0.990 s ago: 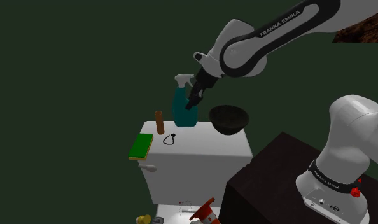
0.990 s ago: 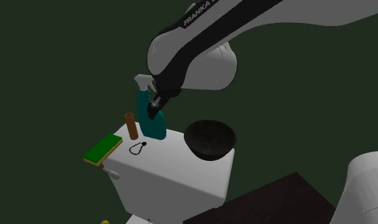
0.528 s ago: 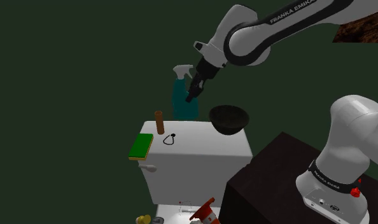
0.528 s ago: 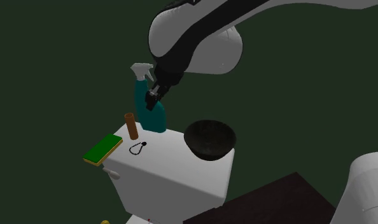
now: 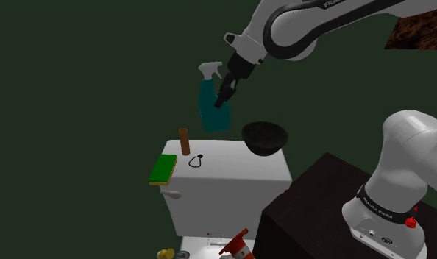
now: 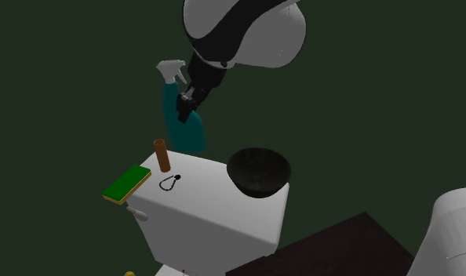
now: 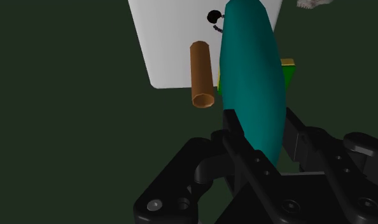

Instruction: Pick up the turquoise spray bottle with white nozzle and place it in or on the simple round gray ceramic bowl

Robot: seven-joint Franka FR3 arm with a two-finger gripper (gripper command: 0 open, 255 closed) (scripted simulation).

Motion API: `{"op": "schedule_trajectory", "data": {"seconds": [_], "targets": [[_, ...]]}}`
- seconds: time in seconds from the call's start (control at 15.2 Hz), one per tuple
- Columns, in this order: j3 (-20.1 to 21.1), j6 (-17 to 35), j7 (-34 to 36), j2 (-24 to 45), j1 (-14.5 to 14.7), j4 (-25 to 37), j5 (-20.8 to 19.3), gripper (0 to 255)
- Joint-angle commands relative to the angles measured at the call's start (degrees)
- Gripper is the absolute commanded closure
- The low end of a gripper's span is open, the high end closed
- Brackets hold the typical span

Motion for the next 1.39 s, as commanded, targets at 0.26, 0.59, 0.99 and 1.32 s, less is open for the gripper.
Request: {"op": "schedule_trajectory", "data": {"seconds": [0.26,0.59,0.99,1.32], "targets": [[-0.6,-3.6,-0.2,-4.7,-1.5,-1.2,-1.7,255],[-3.3,-6.5,-3.9,-13.8,-4.9,-8.0,-3.9,255],[-7.4,-11.8,-8.8,-24.1,-10.1,-14.0,-7.5,255],[-11.2,-16.1,-13.3,-30.6,-14.7,-17.3,-10.5,255]]}}
